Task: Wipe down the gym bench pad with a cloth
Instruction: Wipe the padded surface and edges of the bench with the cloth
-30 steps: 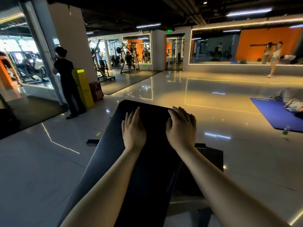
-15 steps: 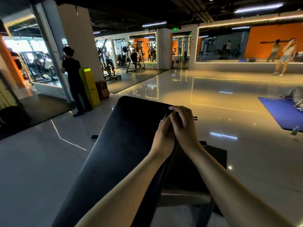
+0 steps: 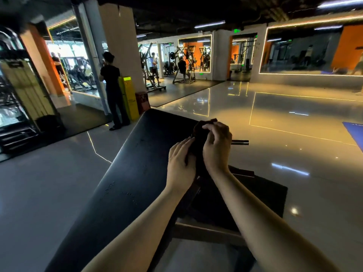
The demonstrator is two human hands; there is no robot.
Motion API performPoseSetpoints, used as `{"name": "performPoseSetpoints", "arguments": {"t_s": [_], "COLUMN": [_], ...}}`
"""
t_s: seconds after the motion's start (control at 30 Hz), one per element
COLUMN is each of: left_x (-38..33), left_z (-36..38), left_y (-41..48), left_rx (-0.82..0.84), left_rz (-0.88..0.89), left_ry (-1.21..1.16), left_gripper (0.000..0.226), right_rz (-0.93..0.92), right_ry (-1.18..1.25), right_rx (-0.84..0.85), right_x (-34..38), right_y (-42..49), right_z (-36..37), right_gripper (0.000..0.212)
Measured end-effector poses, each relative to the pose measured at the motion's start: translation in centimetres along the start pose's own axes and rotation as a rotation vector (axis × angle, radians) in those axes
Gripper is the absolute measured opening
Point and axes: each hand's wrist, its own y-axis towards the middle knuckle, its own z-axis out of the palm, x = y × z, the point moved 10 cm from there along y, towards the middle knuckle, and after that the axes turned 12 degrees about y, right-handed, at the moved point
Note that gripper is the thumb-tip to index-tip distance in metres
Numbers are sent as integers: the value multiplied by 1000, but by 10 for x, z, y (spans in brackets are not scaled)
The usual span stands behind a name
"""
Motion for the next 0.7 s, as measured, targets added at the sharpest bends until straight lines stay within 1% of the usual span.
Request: {"name": "performPoseSetpoints", "arguments": {"t_s": [0.07,0.13,0.2,0.33,0.43,0.53,0.6,0.63,0.7], "left_x": [-2,1,5,15,22,24,25,27,28], "left_z": [-3,-6,-11,-18,-20,-19,-19,-19,-19], "left_y": [-4,-11,-21,-38,-46,-49,-49,-48,-45], "left_rx": [-21,-59,-83,-92,-90,-63,-60,-69,-78], "left_rz": [-9,-46,-84,-179,-244,-274,-299,-311,-319], "left_ry": [22,34,11,-90,-56,-26,-63,-84,-75], "left_gripper": [43,39,40,41,45,50,50,50,53], "right_rz": [16,39,41,-12,-75,-9,23,6,-86], "right_ry": [-9,-23,-34,5,30,5,-12,-30,-59], "right_rx": [114,163,180,297,269,221,212,220,263], "right_x": [-2,-1,1,7,11,5,7,11,20], "right_y": [-27,-45,-60,-75,-44,-5,-5,-12,-34], "right_z": [10,10,7,6,-3,2,6,6,5], "right_gripper": [30,37,35,26,23,31,33,31,27]}}
